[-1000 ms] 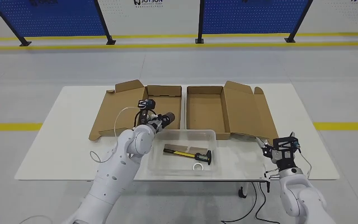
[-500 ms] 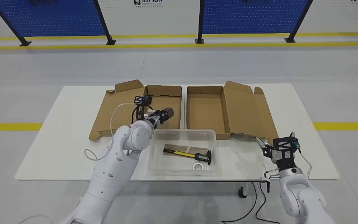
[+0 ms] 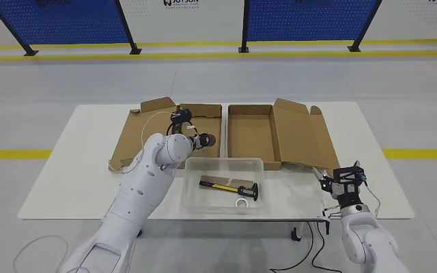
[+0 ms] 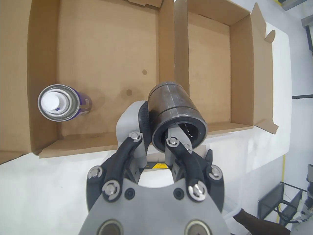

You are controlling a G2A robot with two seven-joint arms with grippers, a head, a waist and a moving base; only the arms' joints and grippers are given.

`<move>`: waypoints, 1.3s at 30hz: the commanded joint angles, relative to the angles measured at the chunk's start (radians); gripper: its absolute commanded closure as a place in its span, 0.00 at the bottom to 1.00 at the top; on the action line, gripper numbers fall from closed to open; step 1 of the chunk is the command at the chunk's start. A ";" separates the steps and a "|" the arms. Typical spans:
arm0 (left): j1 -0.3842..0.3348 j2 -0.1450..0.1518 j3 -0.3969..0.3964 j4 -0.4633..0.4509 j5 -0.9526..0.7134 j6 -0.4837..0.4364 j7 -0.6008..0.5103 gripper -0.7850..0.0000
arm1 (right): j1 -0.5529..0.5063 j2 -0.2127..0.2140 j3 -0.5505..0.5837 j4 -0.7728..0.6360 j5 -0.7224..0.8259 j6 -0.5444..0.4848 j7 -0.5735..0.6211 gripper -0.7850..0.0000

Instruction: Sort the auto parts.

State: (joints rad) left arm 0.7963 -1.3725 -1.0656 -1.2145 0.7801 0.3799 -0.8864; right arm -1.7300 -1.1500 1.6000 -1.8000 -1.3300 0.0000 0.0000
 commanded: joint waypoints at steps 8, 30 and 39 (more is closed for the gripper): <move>-0.092 -0.031 0.073 0.158 -0.023 0.008 -0.025 1.00 | 0.000 0.000 0.000 0.000 0.000 0.000 0.000 0.00; -0.226 -0.101 0.175 0.437 -0.061 -0.018 -0.001 1.00 | 0.000 0.000 0.000 0.000 0.000 0.000 0.000 0.00; -0.247 -0.119 0.189 0.493 -0.069 -0.023 0.007 0.97 | 0.000 0.000 0.000 0.000 0.000 0.000 0.000 0.00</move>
State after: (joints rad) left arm 0.5511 -1.4893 -0.8788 -0.7264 0.7111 0.3569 -0.8801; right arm -1.7300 -1.1500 1.6000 -1.8000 -1.3300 0.0000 0.0000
